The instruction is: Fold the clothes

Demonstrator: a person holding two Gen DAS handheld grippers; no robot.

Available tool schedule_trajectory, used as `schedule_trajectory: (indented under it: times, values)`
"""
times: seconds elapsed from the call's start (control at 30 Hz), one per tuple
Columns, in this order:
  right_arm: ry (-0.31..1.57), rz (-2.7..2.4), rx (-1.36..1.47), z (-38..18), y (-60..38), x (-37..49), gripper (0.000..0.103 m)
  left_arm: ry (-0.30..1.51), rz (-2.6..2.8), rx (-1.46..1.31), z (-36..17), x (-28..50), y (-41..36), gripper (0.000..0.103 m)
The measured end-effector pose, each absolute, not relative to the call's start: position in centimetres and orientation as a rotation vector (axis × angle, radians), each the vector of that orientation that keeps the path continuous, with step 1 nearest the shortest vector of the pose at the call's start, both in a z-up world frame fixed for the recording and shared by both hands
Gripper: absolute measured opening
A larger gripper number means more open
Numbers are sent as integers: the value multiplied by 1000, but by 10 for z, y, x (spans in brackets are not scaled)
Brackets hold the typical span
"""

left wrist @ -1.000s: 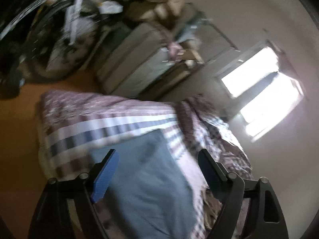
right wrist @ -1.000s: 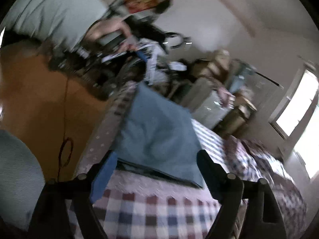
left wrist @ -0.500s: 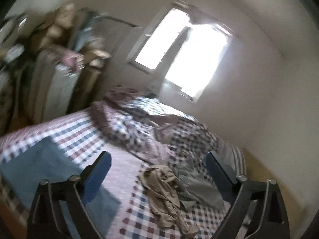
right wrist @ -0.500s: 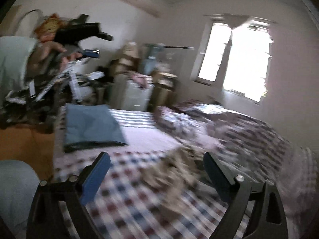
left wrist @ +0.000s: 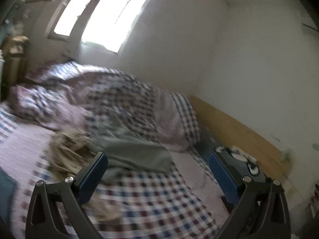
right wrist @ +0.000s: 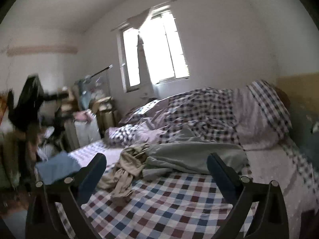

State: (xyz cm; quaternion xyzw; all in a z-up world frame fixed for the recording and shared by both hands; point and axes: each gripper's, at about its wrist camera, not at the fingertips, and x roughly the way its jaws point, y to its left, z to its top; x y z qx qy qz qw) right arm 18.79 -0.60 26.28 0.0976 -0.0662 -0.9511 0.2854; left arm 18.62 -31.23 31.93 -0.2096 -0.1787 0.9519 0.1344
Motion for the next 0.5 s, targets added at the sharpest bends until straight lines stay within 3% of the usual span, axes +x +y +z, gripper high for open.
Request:
schedule_trajectory:
  times: [0.3,0.4,0.5]
  values:
    - [-444,-2667,562,227,48,114,103,-503,2664,-881,207,105,-229,103]
    - [-476,-2705,678,206,53,87,103,-466,2685,-966,170,85,-215,103]
    - [-393,-2727,849,181,43,58,103,-413,2714,-1070,133,66,-206,103]
